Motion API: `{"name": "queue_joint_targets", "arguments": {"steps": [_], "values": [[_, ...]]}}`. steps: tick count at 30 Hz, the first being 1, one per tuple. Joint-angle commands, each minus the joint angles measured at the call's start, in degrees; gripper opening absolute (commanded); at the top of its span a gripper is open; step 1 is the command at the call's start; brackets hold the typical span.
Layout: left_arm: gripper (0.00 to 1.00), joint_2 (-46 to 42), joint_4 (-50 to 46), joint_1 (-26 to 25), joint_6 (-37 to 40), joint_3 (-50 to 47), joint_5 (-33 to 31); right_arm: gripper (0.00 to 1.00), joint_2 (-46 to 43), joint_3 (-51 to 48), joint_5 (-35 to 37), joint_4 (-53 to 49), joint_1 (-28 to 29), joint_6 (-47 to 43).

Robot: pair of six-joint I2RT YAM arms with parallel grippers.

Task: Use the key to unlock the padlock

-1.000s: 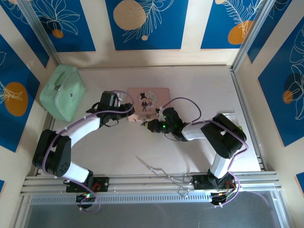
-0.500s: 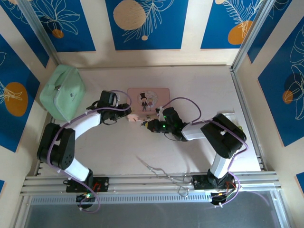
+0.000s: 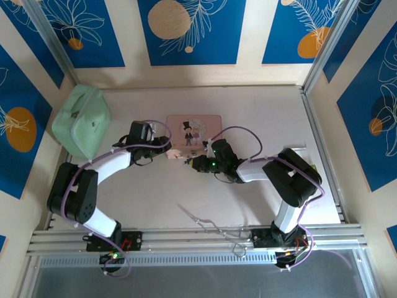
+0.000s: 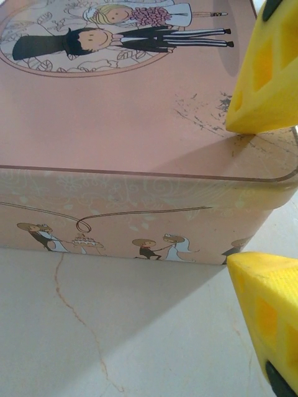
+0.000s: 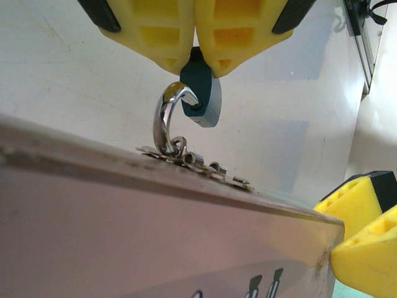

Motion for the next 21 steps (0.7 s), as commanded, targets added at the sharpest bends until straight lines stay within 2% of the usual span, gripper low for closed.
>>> {"name": "queue_joint_targets", "arguments": {"steps": [1, 7, 21], "values": [[0.52, 0.3, -3.1, 0.4, -0.6, -3.8, 0.5, 0.0, 2.8, -0.1, 0.0, -11.0, -1.2, 2.7], [0.52, -0.3, -2.2, 0.4, -1.1, -5.1, 1.3, 0.0, 2.7, 1.4, -0.5, -14.5, -1.5, 1.4], [0.52, -1.1, -1.3, 0.4, -1.5, -7.0, 1.6, 0.0, 2.4, 0.7, -1.3, -14.2, -3.0, 1.9]]}}
